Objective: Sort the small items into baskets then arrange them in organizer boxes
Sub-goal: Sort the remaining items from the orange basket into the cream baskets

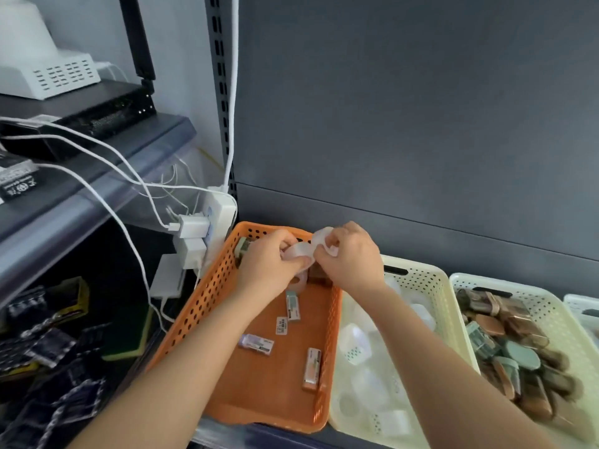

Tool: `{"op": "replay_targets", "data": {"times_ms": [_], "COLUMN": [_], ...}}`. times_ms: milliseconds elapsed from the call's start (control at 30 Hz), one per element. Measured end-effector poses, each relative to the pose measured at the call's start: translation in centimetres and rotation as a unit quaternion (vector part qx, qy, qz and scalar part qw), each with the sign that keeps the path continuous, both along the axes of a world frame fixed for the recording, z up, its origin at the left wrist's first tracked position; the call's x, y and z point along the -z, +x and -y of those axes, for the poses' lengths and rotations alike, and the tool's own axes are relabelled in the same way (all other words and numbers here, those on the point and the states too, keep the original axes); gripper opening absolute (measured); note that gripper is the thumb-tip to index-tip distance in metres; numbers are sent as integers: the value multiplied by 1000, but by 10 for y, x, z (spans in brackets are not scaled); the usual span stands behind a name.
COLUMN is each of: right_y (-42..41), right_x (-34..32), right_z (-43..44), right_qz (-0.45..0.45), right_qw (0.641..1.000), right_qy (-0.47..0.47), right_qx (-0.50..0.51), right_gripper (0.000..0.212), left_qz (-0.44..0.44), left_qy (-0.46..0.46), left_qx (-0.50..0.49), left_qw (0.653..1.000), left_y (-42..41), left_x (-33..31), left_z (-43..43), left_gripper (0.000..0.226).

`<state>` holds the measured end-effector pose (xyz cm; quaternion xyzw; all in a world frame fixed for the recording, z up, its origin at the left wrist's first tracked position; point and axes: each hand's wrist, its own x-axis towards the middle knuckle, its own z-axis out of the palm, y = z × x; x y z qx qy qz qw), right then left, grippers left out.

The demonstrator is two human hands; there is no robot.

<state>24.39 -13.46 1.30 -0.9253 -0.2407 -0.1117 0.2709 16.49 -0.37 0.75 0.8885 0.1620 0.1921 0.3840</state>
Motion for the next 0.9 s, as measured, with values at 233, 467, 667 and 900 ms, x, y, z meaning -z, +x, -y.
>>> {"op": "replay_targets", "data": {"times_ms": [233,467,667,900], "right_y": [10,8,-1,-11], "right_x": [-14,7,2,-4], "right_z": [89,131,105,29], "right_qz": [-22,-198,-19,-2], "right_qw": [993,944,984,982], "right_qy": [-57,-250,-172,-158], "right_qx": [100,79,50,-99], "right_gripper": [19,27,26,23], "left_qz": [-25,-171,-117,-121], "left_qy": [87,324,251,283], "left_qx": [106,183,182,61], "left_qw": [990,912,944,950], "left_y": [21,27,24,10], "left_x": [-1,13,17,24], "left_z": [76,101,85,14], "left_gripper": [24,58,50,43]}}
